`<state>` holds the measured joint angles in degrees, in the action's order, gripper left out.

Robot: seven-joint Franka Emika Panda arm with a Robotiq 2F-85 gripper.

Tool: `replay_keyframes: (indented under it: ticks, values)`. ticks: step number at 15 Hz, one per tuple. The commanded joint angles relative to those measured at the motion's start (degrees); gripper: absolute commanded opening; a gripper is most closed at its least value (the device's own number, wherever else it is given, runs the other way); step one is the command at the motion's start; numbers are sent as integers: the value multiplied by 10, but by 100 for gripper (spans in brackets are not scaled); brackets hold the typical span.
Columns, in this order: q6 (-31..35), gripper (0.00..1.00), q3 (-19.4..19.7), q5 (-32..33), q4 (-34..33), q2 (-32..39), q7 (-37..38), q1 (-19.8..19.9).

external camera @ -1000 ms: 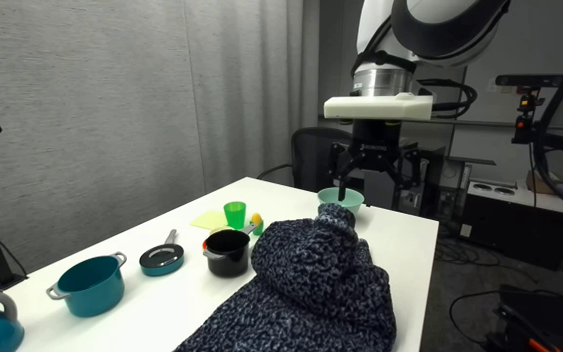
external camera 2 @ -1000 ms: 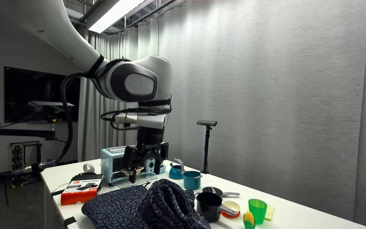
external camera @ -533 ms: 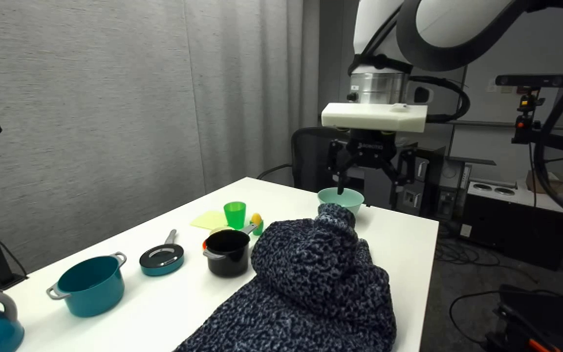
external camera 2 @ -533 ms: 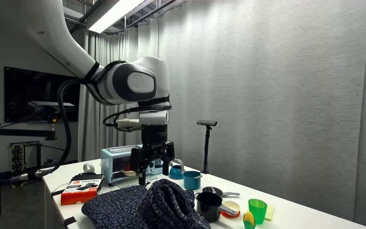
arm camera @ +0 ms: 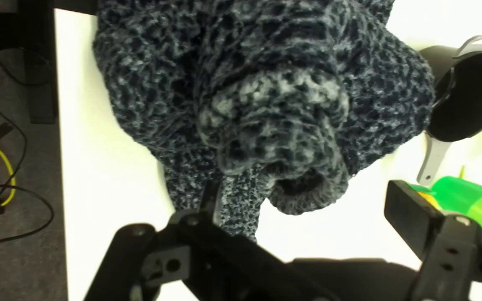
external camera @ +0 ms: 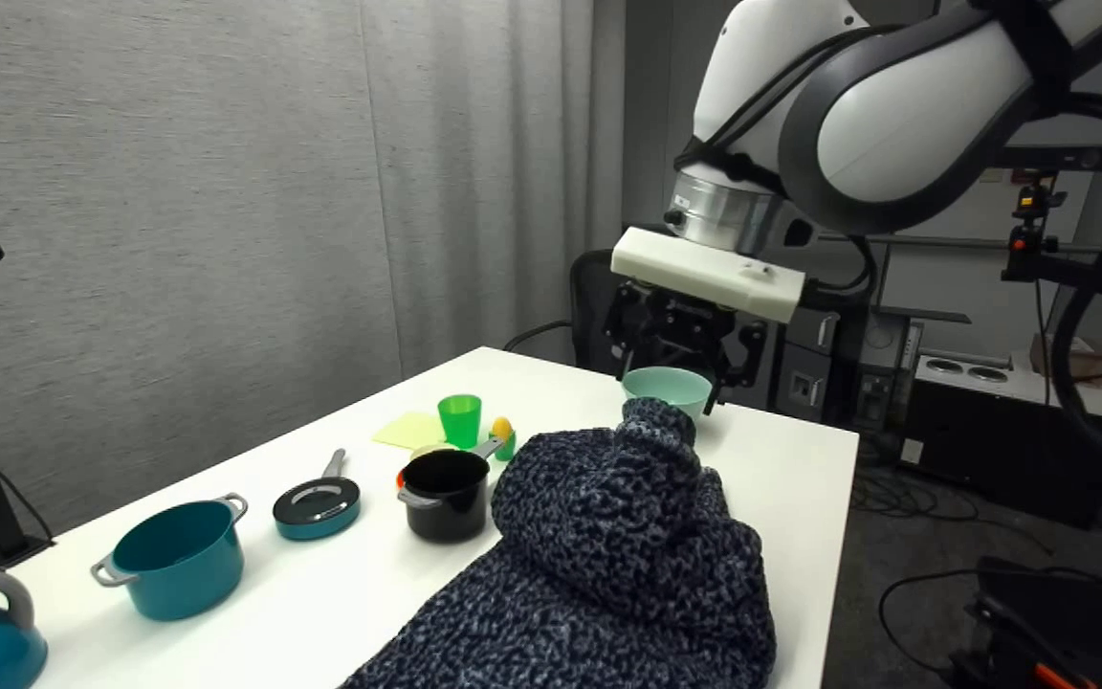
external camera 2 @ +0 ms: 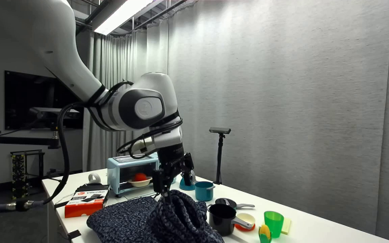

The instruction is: Unfold the blanket

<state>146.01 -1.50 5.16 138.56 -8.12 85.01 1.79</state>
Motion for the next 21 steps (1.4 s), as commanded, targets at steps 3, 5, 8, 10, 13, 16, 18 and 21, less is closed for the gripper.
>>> replay_keyframes:
  ticks: [3,5,8,10,13,16,18,21]
  values:
    - [197,100,19,-132,61,7,-106,-13]
    - [245,100,50,-235,69,13,-178,-67]
    - [220,100,113,-377,53,-17,-288,-167]
    - [169,100,157,-471,34,-34,-372,-223]
    - [154,100,84,-498,28,-19,-395,-155]
    - [114,100,95,-525,16,-22,-440,-154]
    - [113,100,96,-525,16,-22,-442,-154]
    - [106,100,88,-524,13,-20,-440,-148]
